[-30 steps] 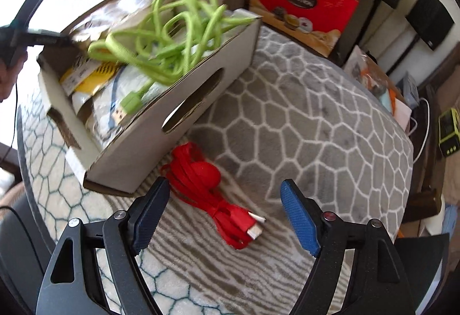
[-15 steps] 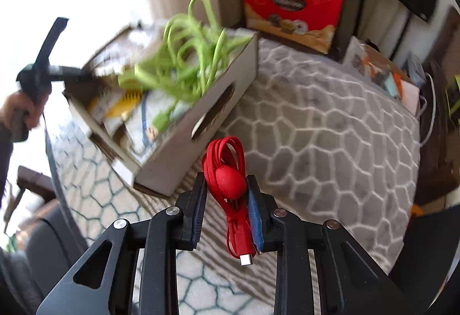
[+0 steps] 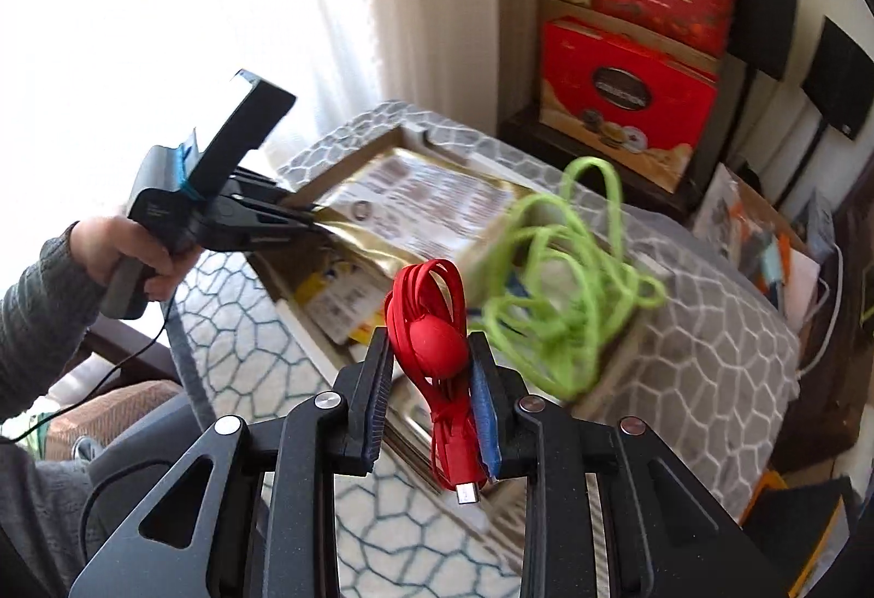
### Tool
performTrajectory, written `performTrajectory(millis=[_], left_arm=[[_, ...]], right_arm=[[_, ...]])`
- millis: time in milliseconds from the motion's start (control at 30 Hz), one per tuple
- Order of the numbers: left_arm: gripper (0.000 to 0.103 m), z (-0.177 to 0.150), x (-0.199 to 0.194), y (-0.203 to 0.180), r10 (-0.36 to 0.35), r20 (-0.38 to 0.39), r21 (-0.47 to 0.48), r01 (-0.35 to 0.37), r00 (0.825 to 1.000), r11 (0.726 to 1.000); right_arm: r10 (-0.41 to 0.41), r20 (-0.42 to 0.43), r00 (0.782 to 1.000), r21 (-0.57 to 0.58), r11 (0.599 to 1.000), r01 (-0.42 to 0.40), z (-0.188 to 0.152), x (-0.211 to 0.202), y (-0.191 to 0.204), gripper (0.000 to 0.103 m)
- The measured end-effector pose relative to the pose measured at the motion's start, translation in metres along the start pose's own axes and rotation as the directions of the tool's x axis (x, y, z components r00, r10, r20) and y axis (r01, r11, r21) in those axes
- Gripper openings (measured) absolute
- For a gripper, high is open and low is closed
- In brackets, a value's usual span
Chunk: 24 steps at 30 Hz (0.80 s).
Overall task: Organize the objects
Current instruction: 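Carry the red cable into the box and release it with the right gripper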
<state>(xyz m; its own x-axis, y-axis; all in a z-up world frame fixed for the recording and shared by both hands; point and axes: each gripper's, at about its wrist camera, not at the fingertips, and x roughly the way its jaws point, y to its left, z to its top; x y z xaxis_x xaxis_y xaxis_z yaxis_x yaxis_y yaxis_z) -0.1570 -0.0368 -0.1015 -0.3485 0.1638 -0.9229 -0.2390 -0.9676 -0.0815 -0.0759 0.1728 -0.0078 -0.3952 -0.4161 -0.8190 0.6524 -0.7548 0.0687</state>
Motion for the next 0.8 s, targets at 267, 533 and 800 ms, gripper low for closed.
performTrajectory(millis=[267,533,800], left_arm=[[0.008,0.005,0.003,-0.015,-0.007,-0.006,0.023,0.007,1.000,1.000],[0.008,0.004,0.004,-0.021,-0.019,-0.003,0.037,0.019,1.000,0.999],[0.009,0.003,0.003,-0.021,-0.022,0.001,0.035,0.022,1.000,0.999]], right_arm=[[0.028,-0.073,0.997,-0.091,0.995,-0.034,0.013,0.052,0.034,0.029],[0.001,0.027,1.000,-0.005,1.000,-0.001,0.014,0.018,0.009,0.050],[-0.236,0.013,0.972,0.327,0.919,0.219,0.028,-0.004,-0.088,0.050]])
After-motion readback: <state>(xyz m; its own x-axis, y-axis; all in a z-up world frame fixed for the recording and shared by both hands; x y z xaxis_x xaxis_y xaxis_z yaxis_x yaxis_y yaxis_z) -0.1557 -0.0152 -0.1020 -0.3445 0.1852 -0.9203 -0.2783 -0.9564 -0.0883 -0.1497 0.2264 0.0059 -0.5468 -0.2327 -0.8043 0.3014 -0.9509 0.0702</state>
